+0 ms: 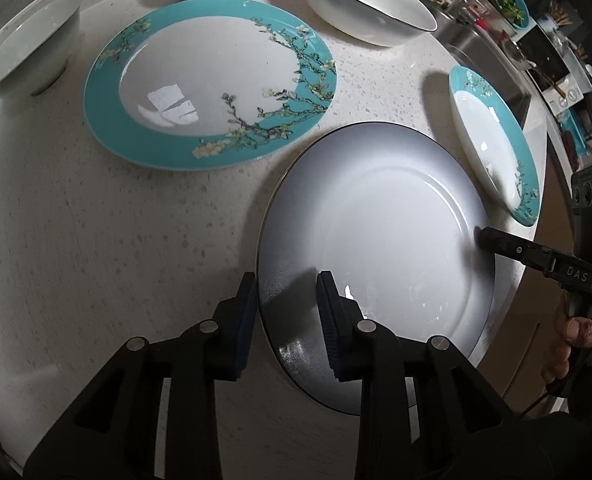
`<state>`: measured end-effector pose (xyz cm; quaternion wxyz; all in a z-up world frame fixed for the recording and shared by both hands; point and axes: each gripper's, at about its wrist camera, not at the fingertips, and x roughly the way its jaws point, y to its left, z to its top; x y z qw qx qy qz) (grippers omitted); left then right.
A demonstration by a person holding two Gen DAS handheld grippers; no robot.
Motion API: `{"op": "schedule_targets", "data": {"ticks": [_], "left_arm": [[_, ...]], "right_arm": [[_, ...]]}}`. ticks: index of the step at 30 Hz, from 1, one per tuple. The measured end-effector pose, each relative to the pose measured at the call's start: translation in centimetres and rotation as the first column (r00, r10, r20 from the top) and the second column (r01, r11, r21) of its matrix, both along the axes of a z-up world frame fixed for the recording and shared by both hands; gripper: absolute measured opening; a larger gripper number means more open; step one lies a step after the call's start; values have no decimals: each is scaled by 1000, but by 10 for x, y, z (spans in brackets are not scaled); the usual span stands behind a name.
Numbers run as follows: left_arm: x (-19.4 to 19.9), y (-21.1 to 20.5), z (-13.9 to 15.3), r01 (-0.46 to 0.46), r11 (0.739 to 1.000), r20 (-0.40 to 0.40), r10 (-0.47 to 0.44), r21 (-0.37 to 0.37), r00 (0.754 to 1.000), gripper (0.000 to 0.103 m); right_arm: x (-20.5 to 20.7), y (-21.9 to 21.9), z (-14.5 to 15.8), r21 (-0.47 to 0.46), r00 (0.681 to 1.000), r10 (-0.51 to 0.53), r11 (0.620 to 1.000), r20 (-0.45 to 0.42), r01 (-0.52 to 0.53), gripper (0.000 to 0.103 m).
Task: Organize plates and bowls
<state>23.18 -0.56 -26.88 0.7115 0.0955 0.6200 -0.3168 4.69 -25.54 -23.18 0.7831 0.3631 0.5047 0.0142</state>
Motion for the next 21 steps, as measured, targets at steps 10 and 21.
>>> {"op": "schedule_targets", "data": {"ticks": [10, 21], "left_arm": [[-23, 44, 18, -100, 995, -8, 100, -22, 995, 26], [-33, 166, 33, -310, 951, 25, 310, -2, 950, 27]], "right_arm": [[9, 20, 22, -17, 999, 53, 998, 7, -53, 18], [62, 115, 29, -20, 959, 280, 960, 45, -279, 18]]}}
